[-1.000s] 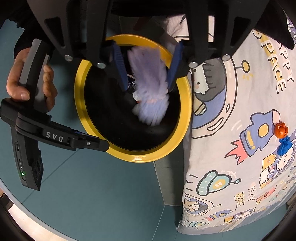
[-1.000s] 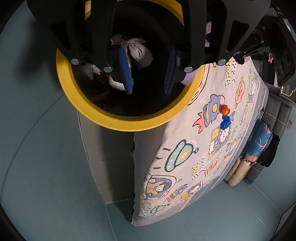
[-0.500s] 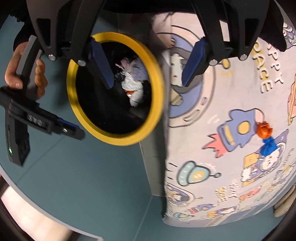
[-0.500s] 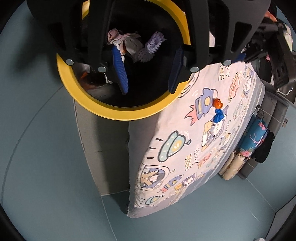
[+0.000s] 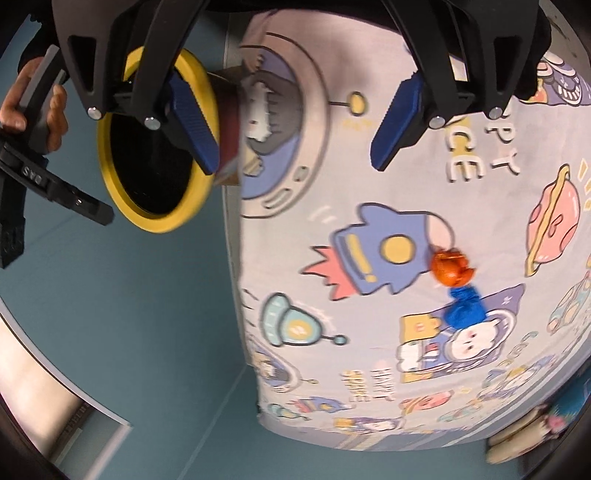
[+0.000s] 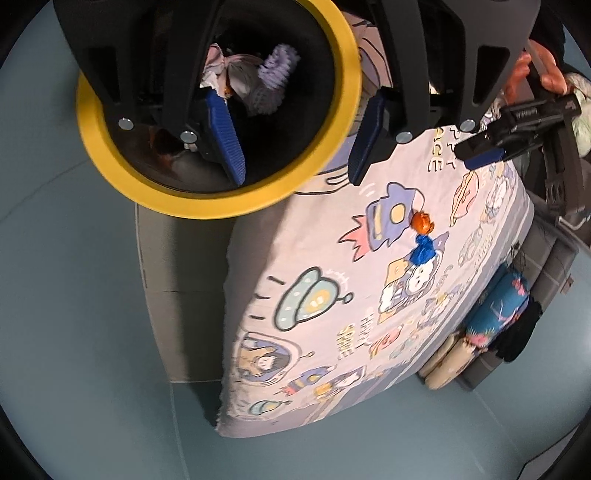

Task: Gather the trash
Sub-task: 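Move both tools back over the blue glove and orange peel on the bed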

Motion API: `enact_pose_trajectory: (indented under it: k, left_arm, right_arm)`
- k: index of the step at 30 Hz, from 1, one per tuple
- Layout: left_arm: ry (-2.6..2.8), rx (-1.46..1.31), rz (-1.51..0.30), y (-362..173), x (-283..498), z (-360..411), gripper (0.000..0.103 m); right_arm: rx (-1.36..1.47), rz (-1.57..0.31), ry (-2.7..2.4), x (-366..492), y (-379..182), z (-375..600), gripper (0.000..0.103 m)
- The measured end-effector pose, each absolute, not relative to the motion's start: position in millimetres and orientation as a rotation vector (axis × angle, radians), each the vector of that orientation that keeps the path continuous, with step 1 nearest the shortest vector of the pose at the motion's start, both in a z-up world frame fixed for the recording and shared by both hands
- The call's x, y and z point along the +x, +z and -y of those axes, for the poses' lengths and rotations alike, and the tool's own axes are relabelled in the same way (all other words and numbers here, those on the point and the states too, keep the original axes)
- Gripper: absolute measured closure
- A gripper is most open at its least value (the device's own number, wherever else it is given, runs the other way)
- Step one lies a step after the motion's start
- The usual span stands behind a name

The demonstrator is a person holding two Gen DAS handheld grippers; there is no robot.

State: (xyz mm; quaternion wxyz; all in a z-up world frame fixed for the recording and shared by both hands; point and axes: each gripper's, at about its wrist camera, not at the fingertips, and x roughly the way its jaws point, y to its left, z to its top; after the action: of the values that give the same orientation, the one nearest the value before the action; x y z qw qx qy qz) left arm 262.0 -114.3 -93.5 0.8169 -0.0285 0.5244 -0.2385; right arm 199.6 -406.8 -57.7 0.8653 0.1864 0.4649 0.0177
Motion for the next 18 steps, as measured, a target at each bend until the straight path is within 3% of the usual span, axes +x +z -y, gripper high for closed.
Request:
enact_pose_trajectory:
  k: [18]
  left_arm:
    - [-0.261, -0.186, -1.135, -119, 368, -8, 0.022]
  right_arm:
    - [0.27, -1.112, 0.231, 304, -99, 289, 0.045]
